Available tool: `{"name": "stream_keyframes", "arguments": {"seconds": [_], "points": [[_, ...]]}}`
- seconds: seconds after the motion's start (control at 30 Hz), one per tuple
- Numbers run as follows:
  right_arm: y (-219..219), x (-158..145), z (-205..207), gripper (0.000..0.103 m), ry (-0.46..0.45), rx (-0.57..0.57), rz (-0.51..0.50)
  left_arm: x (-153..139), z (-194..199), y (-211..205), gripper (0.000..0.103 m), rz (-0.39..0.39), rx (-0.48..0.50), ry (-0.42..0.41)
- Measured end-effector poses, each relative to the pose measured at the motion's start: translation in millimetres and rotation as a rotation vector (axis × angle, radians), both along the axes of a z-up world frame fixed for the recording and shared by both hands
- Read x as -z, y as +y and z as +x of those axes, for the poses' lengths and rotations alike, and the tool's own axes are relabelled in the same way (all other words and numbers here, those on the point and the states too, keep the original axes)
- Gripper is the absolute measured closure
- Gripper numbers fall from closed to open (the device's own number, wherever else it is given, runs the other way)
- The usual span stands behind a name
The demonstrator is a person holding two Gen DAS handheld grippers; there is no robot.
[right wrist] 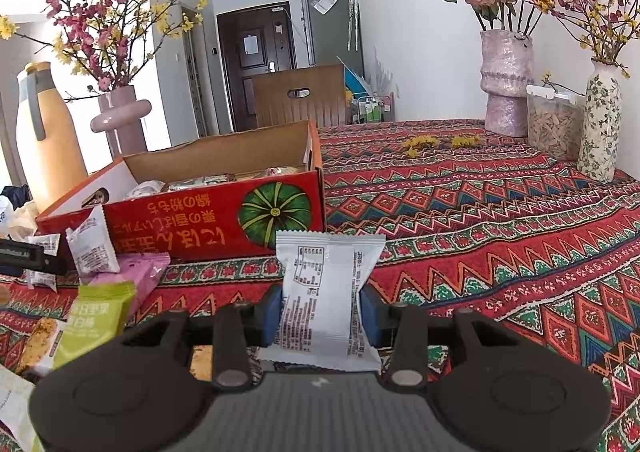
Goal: Organize snacks
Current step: 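Hold the white packet in the right gripper while the left grasps another white packet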
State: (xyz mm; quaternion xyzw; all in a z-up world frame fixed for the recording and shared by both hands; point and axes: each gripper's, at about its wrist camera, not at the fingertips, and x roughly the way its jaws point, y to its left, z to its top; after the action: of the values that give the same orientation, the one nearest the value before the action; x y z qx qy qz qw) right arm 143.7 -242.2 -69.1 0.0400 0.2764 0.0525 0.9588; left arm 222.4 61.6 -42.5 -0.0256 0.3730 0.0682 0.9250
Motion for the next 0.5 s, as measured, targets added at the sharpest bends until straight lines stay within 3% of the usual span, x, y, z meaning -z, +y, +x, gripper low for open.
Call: {"name": "stream_keyframes", "arguments": {"seconds": [0.13,0.2,0.3,0.5], "points": [[-0.2,0.1,0.0,0.063,0.000,-0.001,0.001,-1.6,-0.6,-4.2,0.010,0.005,0.022,-0.010],[-0.2,0.1,0.0,0.063,0.000,-0.001,0.000,-1.2,0.4,-4.4,0.026,0.002,0.024,-0.007],[-0.3,0.2,-0.1,0.063,0.000,-0.001,0.000,-3.9,-2.5,-3.8,0.038,-0.018,0.038,-0.020],[-0.2,0.3,0.0,0.063,0.001,-0.001,0.001,-9.0,-14.2,-5.9,0.051,-0.017,0.064,-0.053]]}}
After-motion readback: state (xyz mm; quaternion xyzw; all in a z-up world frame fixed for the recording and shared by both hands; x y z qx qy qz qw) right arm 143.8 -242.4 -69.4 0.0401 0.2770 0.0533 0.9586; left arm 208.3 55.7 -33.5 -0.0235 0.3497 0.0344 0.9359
